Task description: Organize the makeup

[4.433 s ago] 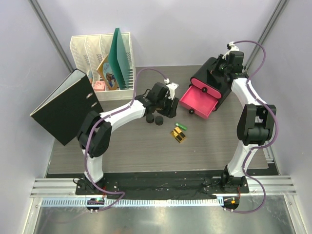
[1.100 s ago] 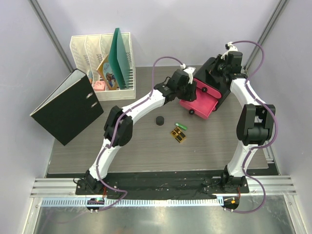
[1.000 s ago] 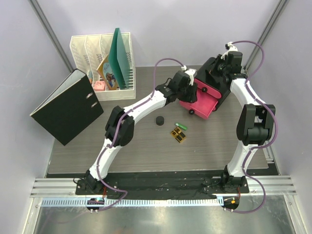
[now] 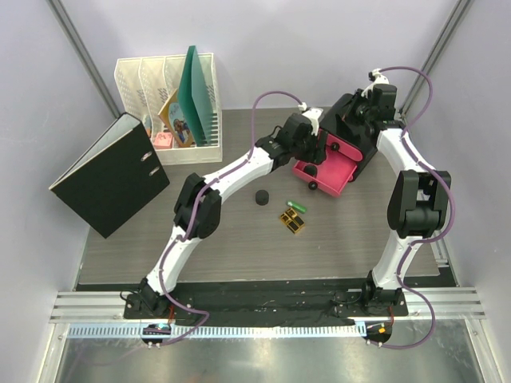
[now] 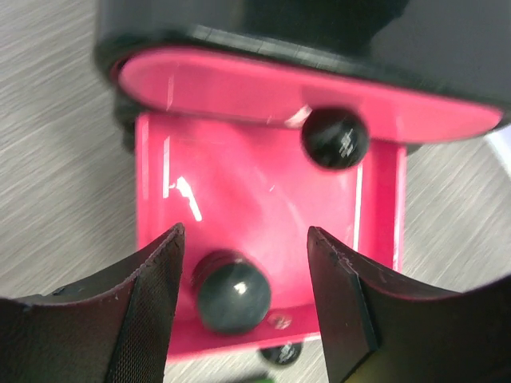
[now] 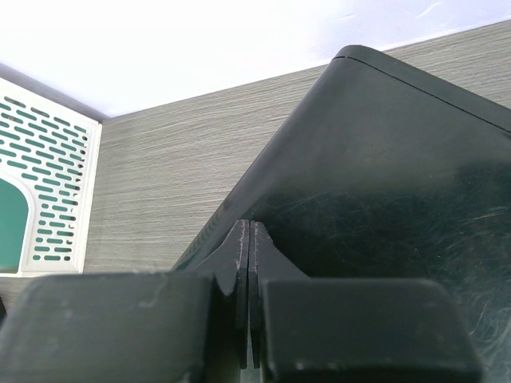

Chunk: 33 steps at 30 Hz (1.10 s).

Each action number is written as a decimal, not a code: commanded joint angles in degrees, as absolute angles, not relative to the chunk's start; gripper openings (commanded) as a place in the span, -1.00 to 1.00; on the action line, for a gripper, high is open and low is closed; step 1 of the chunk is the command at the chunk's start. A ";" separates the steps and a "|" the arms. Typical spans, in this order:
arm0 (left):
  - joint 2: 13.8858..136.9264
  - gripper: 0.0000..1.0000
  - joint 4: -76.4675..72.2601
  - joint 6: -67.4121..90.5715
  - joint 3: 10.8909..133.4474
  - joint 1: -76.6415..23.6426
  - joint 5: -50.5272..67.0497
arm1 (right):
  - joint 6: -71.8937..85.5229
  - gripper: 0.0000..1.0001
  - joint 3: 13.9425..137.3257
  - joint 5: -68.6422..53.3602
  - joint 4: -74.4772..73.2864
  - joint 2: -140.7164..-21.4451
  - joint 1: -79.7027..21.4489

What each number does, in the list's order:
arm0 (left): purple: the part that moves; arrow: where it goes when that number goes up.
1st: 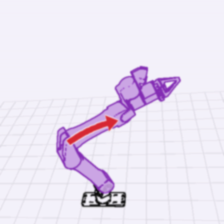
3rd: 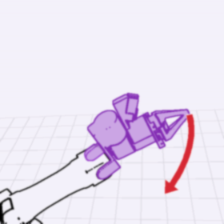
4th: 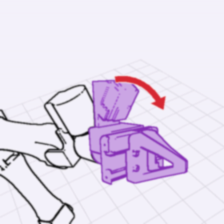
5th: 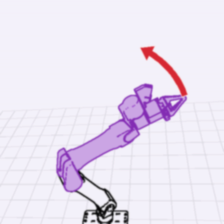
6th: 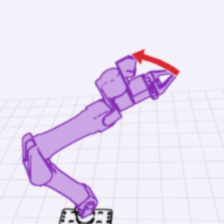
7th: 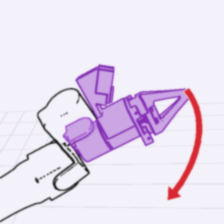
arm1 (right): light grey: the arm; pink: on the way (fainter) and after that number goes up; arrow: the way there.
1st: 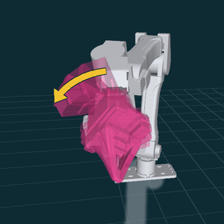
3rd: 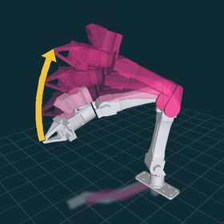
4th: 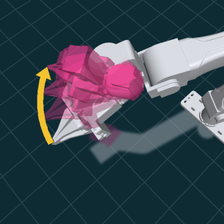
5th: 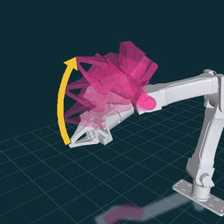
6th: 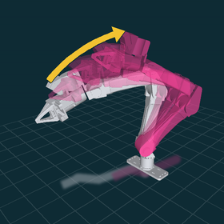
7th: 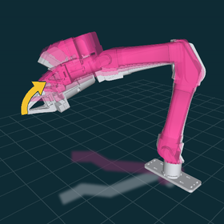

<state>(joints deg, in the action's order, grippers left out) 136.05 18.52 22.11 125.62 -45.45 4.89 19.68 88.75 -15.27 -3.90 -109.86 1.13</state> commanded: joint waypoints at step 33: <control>119.08 0.47 31.11 15.91 89.56 -41.04 -2.81 | 17.14 -0.98 81.56 -13.89 -29.97 -118.21 0.00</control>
<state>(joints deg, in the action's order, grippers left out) 117.10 29.71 16.08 87.18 -40.97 -3.79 19.68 88.64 -15.66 -3.64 -109.65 1.10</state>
